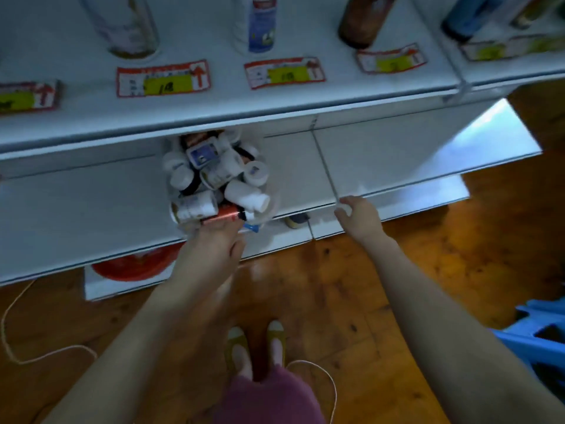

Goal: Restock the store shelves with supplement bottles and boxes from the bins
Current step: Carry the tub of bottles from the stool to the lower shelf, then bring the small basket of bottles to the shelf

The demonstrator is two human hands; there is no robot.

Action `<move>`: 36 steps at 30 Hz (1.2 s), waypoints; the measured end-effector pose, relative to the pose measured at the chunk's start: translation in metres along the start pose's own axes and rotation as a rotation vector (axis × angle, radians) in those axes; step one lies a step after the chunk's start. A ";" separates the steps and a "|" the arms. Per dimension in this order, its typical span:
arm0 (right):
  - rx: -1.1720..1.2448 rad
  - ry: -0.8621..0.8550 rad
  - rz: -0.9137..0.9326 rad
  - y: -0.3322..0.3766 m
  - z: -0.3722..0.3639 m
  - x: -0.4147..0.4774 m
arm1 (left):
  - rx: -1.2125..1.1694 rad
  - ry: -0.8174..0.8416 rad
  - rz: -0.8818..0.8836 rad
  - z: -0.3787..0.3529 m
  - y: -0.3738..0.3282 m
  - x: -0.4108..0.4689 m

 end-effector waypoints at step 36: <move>0.398 -0.667 -1.117 -0.718 0.381 -0.287 | 0.381 0.493 -1.299 -0.330 -0.845 0.138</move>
Point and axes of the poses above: each hand's wrist, its own x-axis towards the middle knuckle, its own z-axis out of the back of the hand, y = z × x, the point moved 8 cm from there along x, towards the middle knuckle, and after that the axes turned 2 degrees about -x, right-handed, at the moved point
